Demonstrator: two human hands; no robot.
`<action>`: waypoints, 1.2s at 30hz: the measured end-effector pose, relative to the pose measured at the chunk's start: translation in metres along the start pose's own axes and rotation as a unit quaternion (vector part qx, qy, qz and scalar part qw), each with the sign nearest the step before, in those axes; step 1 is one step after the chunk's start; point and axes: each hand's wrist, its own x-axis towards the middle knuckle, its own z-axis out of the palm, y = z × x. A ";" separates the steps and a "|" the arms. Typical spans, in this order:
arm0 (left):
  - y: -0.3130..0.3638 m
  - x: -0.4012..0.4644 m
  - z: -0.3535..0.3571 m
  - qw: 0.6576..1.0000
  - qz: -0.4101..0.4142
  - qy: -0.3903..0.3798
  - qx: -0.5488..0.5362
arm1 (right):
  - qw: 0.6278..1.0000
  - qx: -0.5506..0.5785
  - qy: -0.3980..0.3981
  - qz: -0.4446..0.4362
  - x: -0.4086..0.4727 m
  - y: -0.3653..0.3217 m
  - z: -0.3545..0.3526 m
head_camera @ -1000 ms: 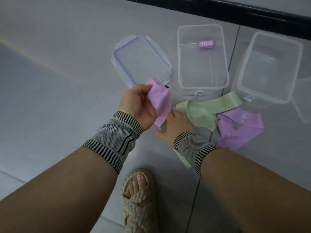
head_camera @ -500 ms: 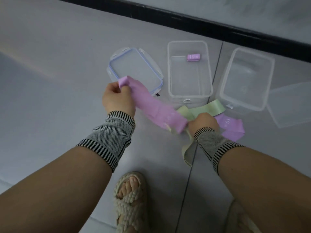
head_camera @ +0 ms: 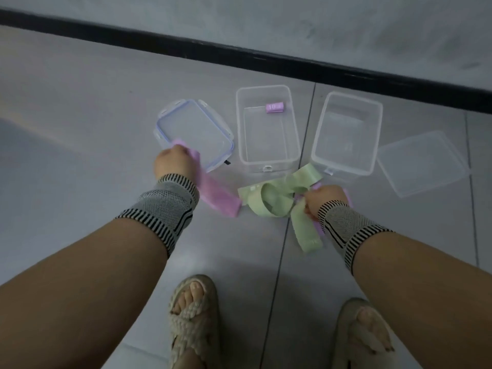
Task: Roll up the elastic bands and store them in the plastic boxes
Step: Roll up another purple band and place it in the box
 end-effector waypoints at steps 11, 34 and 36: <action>0.005 -0.058 0.023 0.945 -0.085 -0.309 -0.059 | 0.995 -0.027 -0.034 -0.089 -0.015 -0.021 0.007; 0.141 -0.236 -0.087 0.898 0.097 -0.424 -0.059 | 0.906 0.334 -0.092 -0.243 -0.218 -0.110 -0.176; 0.128 -0.247 -0.097 0.879 0.179 -0.441 0.019 | 0.884 0.394 -0.105 -0.228 -0.233 -0.108 -0.181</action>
